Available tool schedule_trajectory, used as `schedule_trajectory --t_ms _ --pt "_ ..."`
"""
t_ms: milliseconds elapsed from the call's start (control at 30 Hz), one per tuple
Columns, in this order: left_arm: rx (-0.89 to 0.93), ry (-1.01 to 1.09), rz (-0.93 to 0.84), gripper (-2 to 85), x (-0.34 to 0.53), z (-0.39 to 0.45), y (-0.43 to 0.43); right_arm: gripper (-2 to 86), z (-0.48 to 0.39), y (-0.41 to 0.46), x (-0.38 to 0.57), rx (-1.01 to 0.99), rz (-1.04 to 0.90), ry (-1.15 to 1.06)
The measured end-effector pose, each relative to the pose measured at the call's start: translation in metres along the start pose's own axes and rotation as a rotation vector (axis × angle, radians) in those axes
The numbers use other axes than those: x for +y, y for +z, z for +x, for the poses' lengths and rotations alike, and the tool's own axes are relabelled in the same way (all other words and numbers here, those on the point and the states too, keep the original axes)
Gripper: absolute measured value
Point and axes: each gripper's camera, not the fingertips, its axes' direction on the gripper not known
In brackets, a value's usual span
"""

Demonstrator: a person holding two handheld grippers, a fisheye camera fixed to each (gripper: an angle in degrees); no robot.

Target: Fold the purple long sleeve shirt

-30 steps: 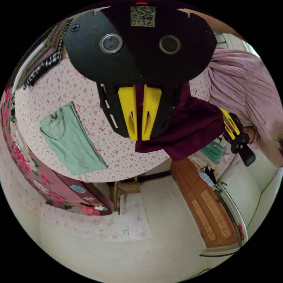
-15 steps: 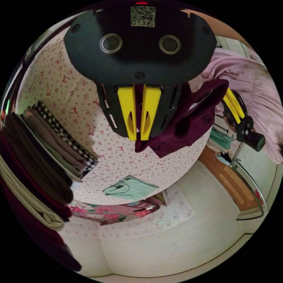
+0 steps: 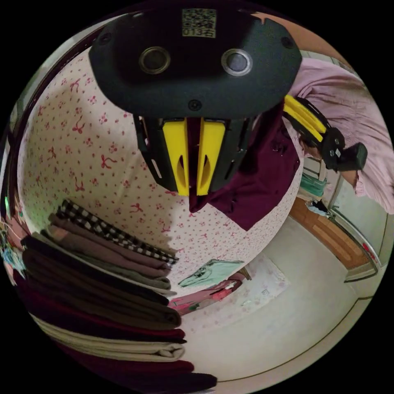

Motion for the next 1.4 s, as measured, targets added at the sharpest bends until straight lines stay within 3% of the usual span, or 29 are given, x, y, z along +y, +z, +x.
schedule_trajectory --t_ms 300,433,567,833,967,1033,1133,1233,1333,1400 --pt "0.037 -0.009 0.049 7.3 -0.005 0.017 -0.007 8.4 0.020 -0.091 0.111 0.051 0.080 0.225" --pt "-0.166 -0.216 0.132 6.9 0.021 -0.009 -0.038 9.6 0.008 -0.086 0.148 0.046 0.044 0.297" --pt "-0.375 -0.415 0.101 7.1 0.047 -0.044 -0.048 6.3 0.001 -0.067 0.158 0.097 -0.041 0.318" --pt "-0.410 -0.453 0.038 6.9 0.049 -0.061 -0.036 1.8 -0.030 -0.125 0.169 0.323 0.017 0.240" --pt "-0.388 -0.433 0.001 6.5 0.047 -0.069 -0.013 1.7 -0.006 -0.100 0.187 0.258 -0.125 0.306" --pt "-0.378 -0.437 -0.008 6.0 0.045 -0.070 -0.019 1.5 -0.007 -0.104 0.199 0.319 -0.145 0.357" --pt "-0.469 -0.429 0.041 3.8 0.047 -0.070 -0.034 1.1 -0.030 -0.133 0.208 0.401 -0.005 0.350" --pt "-0.555 -0.421 0.046 2.3 0.043 -0.081 -0.033 0.6 -0.079 -0.138 0.209 0.372 0.096 0.201" --pt "-0.505 -0.407 -0.032 1.5 0.035 -0.103 -0.012 0.3 -0.106 -0.110 0.207 0.375 0.042 0.090" --pt "-0.502 -0.432 -0.023 1.1 0.036 -0.112 -0.005 0.2 -0.105 -0.073 0.213 0.404 -0.107 0.104"
